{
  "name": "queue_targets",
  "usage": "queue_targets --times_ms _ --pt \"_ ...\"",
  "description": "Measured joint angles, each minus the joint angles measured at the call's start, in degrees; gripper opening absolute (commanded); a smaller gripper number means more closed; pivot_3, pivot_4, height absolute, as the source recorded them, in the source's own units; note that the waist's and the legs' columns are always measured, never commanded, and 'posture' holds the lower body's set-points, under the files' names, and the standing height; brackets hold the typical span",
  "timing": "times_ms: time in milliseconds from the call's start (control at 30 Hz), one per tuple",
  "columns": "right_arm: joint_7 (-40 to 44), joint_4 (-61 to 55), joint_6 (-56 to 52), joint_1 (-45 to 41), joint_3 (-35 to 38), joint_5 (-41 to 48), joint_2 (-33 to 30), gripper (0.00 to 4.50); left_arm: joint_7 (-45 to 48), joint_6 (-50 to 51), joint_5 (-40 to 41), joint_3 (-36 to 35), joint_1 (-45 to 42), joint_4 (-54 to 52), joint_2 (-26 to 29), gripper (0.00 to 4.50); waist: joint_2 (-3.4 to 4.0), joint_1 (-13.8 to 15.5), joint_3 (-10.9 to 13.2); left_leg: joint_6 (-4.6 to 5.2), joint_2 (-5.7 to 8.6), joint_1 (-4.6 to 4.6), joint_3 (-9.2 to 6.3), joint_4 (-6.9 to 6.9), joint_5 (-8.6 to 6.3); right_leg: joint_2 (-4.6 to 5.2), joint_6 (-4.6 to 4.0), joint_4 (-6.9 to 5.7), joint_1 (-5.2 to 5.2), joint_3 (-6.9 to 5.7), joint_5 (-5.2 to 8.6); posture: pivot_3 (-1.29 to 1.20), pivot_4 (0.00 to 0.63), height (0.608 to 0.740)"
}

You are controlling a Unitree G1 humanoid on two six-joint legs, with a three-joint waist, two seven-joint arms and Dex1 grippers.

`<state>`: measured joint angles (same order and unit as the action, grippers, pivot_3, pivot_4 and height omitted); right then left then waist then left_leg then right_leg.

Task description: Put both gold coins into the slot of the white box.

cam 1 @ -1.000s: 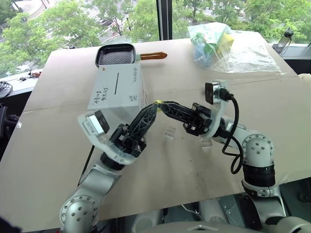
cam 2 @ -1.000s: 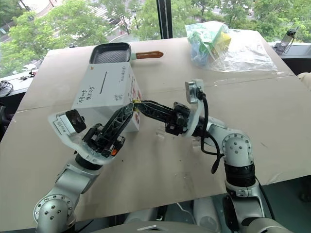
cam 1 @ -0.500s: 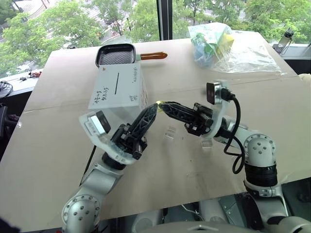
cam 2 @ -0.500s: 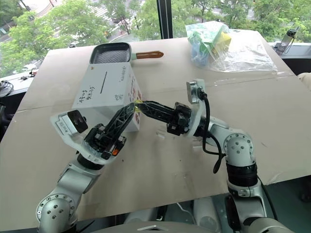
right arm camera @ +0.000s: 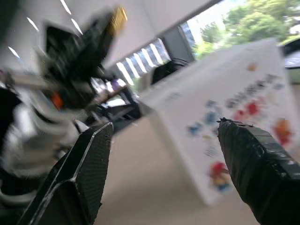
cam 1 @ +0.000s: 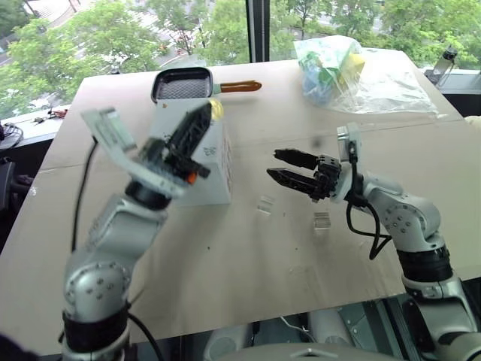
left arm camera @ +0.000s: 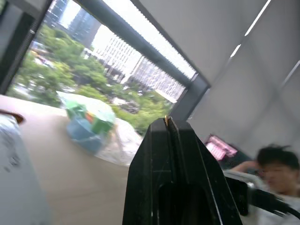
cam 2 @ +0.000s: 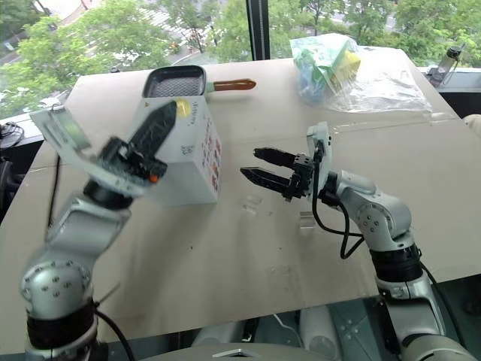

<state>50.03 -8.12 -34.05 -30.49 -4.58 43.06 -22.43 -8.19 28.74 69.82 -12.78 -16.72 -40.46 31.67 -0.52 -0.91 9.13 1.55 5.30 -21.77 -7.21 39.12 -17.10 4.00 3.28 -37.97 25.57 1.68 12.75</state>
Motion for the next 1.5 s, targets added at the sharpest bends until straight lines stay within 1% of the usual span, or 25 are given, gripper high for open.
queue_targets --times_ms 33,100,167,300,467,567,667,1067,1467,1500 --pt "0.5 0.2 0.4 -0.3 0.0 -0.3 -0.2 3.88 -0.5 0.4 -0.4 0.1 -0.4 0.1 0.2 0.0 -0.01 0.0 0.0 0.0 0.0 -0.01 -0.01 0.0 0.0 -0.01 0.0 0.0 0.01 0.0 0.0 0.0 0.15 0.721" --pt "4.2 2.6 4.4 -3.7 -0.6 -3.6 -1.8 3.88 -7.2 3.5 -4.6 1.1 -4.7 1.3 1.3 0.0 -0.03 0.0 0.1 0.0 -0.01 -0.1 -0.11 0.0 0.0 -0.03 0.01 0.05 0.08 -0.08 0.0 0.0 0.15 0.721" --pt "6.1 3.8 8.2 -7.8 0.0 -5.5 -2.0 3.88 -13.0 6.5 -8.5 1.6 -8.4 1.2 2.8 0.0 -0.05 0.0 0.1 -0.01 -0.01 -0.06 -0.11 -0.03 0.0 -0.02 0.03 0.06 0.04 -0.05 -0.01 0.0 0.15 0.721" --pt "8.1 6.5 12.2 -10.9 0.7 -7.9 -1.8 3.88 -19.7 14.9 -15.1 4.1 -9.4 0.9 5.6 0.0 -0.06 0.2 0.1 -0.01 0.0 -0.11 -0.15 -0.05 0.0 -0.01 0.03 0.13 0.05 -0.07 -0.01 0.0 0.15 0.721" --pt "9.7 10.5 14.7 -11.5 0.5 -10.9 -1.1 3.88 -24.5 22.5 -18.5 4.4 -10.5 0.8 4.4 0.0 -0.06 0.3 0.1 -0.01 0.02 -0.13 -0.18 -0.04 0.0 0.01 0.03 0.11 0.05 -0.1 -0.01 0.0 0.15 0.721" --pt "10.3 11.4 15.6 -11.7 0.5 -11.7 -0.6 3.88 -25.1 25.3 -19.8 4.4 -10.5 0.8 2.4 0.0 -0.06 0.3 0.1 -0.01 0.02 -0.12 -0.19 -0.03 0.0 0.01 0.03 0.09 0.06 -0.11 -0.01 0.0 0.15 0.721" --pt "10.6 11.4 15.7 -11.9 0.5 -12.1 0.2 3.88 -25.4 27.7 -20.4 4.4 -10.7 0.7 -1.1 0.0 -0.06 0.2 0.1 -0.01 0.02 -0.13 -0.2 -0.01 0.0 0.01 0.03 0.1 0.06 -0.12 -0.01 0.0 0.15 0.721" --pt "10.8 11.9 16.4 -11.9 0.7 -13.3 0.1 3.88 -23.5 33.4 -25.9 3.5 -10.3 0.0 -3.4 0.0 -0.06 0.2 0.1 -0.01 0.02 -0.12 -0.18 0.0 0.0 0.02 0.03 0.07 0.05 -0.11 -0.01 0.0 0.15 0.721" --pt "10.8 12.9 17.0 -11.3 1.3 -13.6 0.0 3.88 -19.5 35.9 -30.0 0.9 -10.3 -1.4 -8.6 0.0 -0.06 0.2 0.0 -0.01 0.02 -0.1 -0.16 0.04 0.0 0.02 0.03 0.04 0.04 -0.09 -0.01 0.0 0.15 0.721" --pt "10.9 12.9 17.1 -11.3 1.3 -13.6 0.1 3.93 -19.3 36.2 -30.4 0.7 -10.2 -1.6 -8.9 0.53 -0.06 0.2 0.0 -0.01 0.02 -0.1 -0.16 0.04 0.0 0.02 0.03 0.03 0.03 -0.09 -0.01 0.0 0.15 0.721"
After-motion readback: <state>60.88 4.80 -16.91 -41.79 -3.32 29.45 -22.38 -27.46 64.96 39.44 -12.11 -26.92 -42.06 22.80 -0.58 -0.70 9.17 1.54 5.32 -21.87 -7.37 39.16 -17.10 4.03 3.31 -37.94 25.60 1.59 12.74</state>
